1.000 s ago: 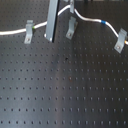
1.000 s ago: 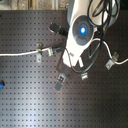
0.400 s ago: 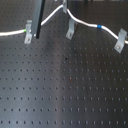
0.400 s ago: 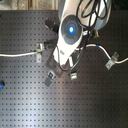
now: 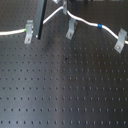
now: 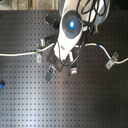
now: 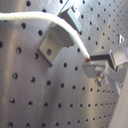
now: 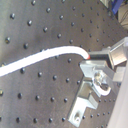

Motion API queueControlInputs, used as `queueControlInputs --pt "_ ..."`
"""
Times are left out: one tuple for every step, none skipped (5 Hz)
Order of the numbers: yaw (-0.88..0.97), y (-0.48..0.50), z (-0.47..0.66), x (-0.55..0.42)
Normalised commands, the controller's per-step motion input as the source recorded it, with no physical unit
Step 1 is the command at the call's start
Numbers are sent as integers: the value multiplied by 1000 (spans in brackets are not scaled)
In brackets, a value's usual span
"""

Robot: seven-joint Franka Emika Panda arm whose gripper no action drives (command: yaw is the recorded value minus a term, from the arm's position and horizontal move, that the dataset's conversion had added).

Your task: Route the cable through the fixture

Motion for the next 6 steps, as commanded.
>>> queueControlInputs --pt "6 268 -3 36" --pt "29 213 117 75" --pt "0 10 263 -6" --pt "0 71 234 45" --pt "17 230 154 97" --pt "180 314 81 216"
